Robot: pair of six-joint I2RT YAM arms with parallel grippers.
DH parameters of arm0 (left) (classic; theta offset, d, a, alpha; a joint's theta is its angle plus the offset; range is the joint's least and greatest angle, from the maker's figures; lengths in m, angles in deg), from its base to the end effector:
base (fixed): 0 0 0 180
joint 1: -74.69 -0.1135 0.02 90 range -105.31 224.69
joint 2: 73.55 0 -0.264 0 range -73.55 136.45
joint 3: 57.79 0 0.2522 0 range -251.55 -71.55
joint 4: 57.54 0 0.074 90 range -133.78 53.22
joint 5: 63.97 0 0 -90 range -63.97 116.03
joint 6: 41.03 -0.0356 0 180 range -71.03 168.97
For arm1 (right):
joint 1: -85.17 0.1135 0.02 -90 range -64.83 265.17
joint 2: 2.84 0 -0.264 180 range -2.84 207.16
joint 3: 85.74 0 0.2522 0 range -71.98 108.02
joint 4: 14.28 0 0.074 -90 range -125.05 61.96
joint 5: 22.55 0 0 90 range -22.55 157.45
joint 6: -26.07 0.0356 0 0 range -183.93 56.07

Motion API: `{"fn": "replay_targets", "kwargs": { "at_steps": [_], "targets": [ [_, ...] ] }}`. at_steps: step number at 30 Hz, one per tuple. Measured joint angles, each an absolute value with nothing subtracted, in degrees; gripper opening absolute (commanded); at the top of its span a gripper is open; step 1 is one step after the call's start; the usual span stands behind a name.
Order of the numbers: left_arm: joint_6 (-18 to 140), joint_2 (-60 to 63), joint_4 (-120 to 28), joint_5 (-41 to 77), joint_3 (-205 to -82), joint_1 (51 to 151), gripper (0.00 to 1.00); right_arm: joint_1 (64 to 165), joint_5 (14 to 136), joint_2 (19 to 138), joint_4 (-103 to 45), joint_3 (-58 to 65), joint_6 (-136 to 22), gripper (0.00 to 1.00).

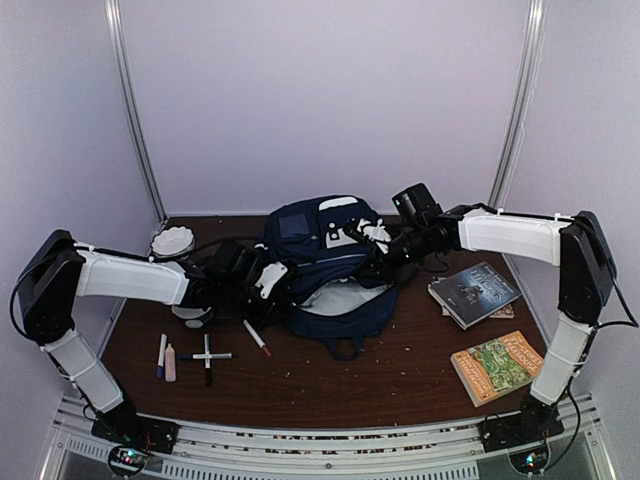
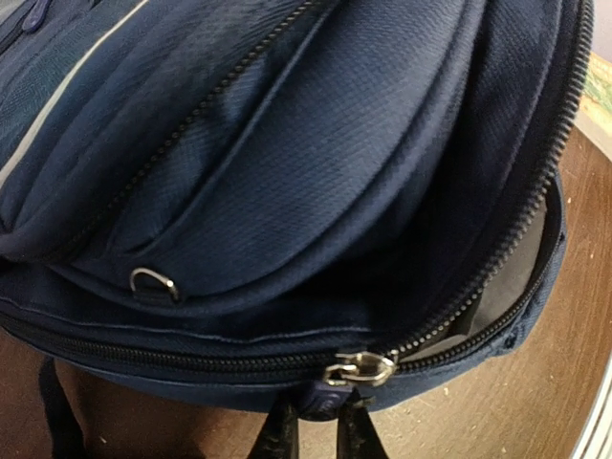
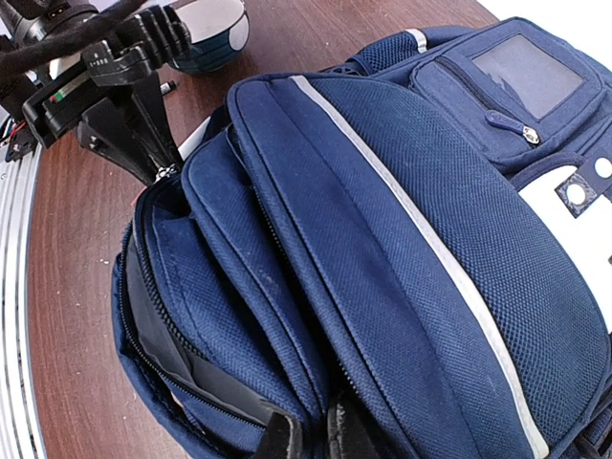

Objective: Pack the student bag
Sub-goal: Unzip the largest pocket of the student bag, then place the largest pocket of the student bag.

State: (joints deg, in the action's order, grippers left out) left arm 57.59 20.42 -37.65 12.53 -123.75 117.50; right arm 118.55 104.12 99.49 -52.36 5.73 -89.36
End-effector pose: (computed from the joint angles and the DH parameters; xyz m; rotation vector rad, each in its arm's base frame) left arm 0.2392 -0.2329 0.1778 0.8413 2.3493 -0.6821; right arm 0.3152 0.2331 0.2466 -1.4055 1.9009 0.8365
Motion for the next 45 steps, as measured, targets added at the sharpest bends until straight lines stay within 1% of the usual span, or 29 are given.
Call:
{"fn": "replay_targets", "kwargs": {
  "at_steps": [1, 18, 25, 36, 38, 39, 42, 43, 45],
  "targets": [
    [57.35, 20.42, -37.61, 12.6, -123.75, 117.5, 0.0, 118.53, 104.14, 99.49, -52.34, 5.75, -89.36, 0.04],
    [56.43, 15.59, -32.12, 23.24, -123.75, 116.51, 0.0, 117.48, 104.86, 99.51, -50.74, 5.21, -89.07, 0.01],
    [57.44, 19.04, -29.28, 26.43, -126.42, 113.0, 0.0, 116.57, 104.95, 99.49, -48.45, 2.54, -89.03, 0.0],
    [60.56, 22.93, -28.23, 29.89, -129.52, 110.44, 0.0, 116.02, 105.12, 99.49, -47.42, 2.43, -88.9, 0.01],
    [60.96, 23.11, -28.23, 29.93, -129.63, 110.26, 0.0, 116.02, 105.19, 99.49, -47.36, 2.43, -88.74, 0.02],
    [61.02, 23.17, -28.23, 29.82, -129.76, 110.24, 0.02, 116.02, 105.21, 99.49, -47.36, 2.43, -88.59, 0.05],
    [60.93, 23.07, -28.3, 28.73, -130.05, 110.09, 0.21, 115.95, 105.25, 99.49, -47.4, 2.43, -88.11, 0.16],
    [60.8, 22.87, -28.25, 28.42, -130.05, 110.0, 0.28, 115.93, 105.36, 99.49, -47.62, 2.5, -87.89, 0.22],
    [60.69, 21.69, -28.01, 28.29, -130.05, 109.8, 0.38, 115.82, 105.54, 99.49, -49.02, 2.91, -87.56, 0.37]
  ]
}}
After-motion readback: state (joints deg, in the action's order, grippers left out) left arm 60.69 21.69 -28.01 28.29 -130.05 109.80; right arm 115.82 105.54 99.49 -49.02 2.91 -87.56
